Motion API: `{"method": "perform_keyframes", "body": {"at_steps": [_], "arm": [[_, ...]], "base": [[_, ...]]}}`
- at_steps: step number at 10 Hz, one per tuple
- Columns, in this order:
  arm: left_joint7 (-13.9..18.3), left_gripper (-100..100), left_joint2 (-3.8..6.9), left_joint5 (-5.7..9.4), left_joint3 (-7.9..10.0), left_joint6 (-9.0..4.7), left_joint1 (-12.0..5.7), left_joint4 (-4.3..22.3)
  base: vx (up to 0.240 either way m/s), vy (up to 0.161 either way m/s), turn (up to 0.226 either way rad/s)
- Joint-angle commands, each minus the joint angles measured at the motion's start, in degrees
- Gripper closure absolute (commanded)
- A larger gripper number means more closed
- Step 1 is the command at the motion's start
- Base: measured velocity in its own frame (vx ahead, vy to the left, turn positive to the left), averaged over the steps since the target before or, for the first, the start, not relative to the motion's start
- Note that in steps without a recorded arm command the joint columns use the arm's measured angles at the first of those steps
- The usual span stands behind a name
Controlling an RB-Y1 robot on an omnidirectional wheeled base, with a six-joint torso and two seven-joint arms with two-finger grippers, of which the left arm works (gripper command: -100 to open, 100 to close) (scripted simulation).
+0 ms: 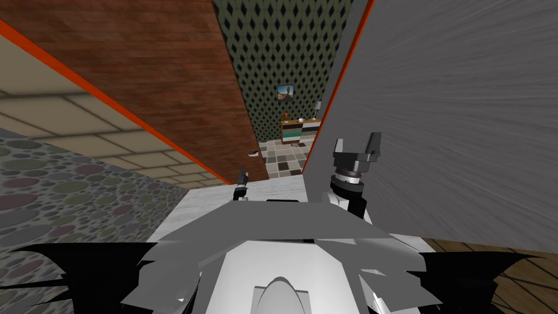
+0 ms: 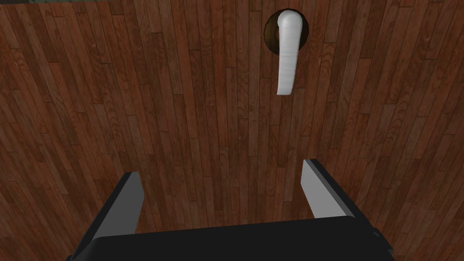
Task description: Pull the door open
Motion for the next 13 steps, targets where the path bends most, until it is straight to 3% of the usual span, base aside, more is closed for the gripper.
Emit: {"method": "perform_keyframes", "body": {"at_steps": [1,5,11,12,13], "arm": [[0.1,-100,0.08,-0.01,0.15,-0.49,-0.72,2.3],[0.7,-100,0.59,0.00,0.64,-1.51,-2.13,8.2],[1.4,-100,1.10,0.02,1.18,-2.67,-3.71,14.8],[1.4,-100,1.18,0.03,1.13,-3.01,-3.87,14.9],[1.9,-100,1.80,0.39,1.69,-3.77,-3.83,16.0]], "base": [[0.123,0.019,-0.034],[0.143,0.019,-0.056],[0.126,0.016,-0.041],[0.064,0.006,-0.008],[0.140,-0.005,-0.134]]}}
